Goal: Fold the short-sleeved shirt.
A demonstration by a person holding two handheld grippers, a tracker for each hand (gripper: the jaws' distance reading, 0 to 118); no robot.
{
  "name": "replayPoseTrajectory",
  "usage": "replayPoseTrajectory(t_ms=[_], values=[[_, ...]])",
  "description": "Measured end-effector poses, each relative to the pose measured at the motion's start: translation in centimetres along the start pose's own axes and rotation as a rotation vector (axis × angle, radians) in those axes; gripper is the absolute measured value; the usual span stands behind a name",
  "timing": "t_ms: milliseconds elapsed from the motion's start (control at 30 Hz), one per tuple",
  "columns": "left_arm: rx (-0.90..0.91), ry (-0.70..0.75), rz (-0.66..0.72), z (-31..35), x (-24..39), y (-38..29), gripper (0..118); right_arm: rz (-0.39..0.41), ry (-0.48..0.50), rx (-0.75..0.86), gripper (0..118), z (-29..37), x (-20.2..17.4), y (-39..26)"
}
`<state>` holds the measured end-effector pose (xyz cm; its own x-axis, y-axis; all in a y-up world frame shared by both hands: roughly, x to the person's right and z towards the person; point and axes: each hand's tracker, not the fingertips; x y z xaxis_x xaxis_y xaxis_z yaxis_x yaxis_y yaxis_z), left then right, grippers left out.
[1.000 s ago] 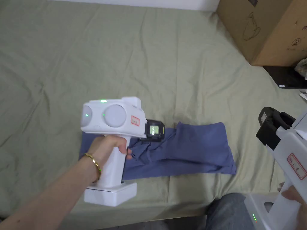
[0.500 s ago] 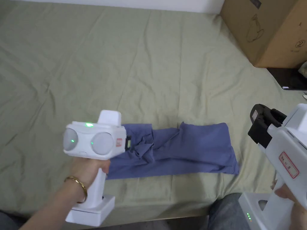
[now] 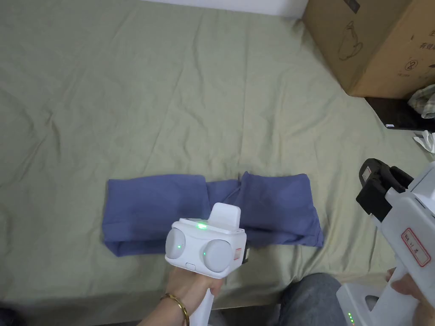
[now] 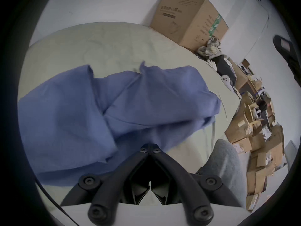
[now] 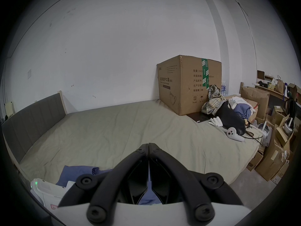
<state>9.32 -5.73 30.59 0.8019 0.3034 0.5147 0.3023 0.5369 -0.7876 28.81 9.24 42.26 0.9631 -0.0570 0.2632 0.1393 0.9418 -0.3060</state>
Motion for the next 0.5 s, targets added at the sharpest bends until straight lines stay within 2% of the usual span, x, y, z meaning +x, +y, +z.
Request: replayPoseTrajectory(t_ms=[33,100,167,200,233,333,367,433,500], values=[[0.023,-0.045,-0.006,0.7,-0.1,0.3,0,0.001,0.0,0.002,0,0.0,0.0,0.0],[0.062,-0.162,0.068,2.5,-0.7,1.5,0,0.0,0.008,0.009,0,0.2,-0.1,0.2],[0.151,-0.183,0.104,4.9,-1.6,3.1,0,0.009,0.019,0.011,0,0.1,-0.5,0.5],[0.201,-0.188,0.1,6.6,-2.4,4.0,5,0.014,0.023,0.013,0,0.1,-0.8,0.7],[0.254,-0.184,0.104,8.2,-3.3,4.9,17,0.016,0.03,0.016,0,0.1,-1.0,0.7],[0.316,-0.15,0.126,12.3,-6.8,7.1,99,0.018,0.058,0.023,0,-0.1,-1.7,1.0],[0.326,-0.147,0.142,13.2,-8.0,7.5,118,0.022,0.065,0.025,0,-0.1,-1.9,1.0],[0.415,-0.11,0.194,15.7,-11.3,7.8,118,0.03,0.078,0.029,0,-0.3,-2.4,1.1],[0.395,-0.141,0.266,17.7,-12.9,8.1,118,0.025,0.092,0.03,0,-0.5,-2.8,1.2]])
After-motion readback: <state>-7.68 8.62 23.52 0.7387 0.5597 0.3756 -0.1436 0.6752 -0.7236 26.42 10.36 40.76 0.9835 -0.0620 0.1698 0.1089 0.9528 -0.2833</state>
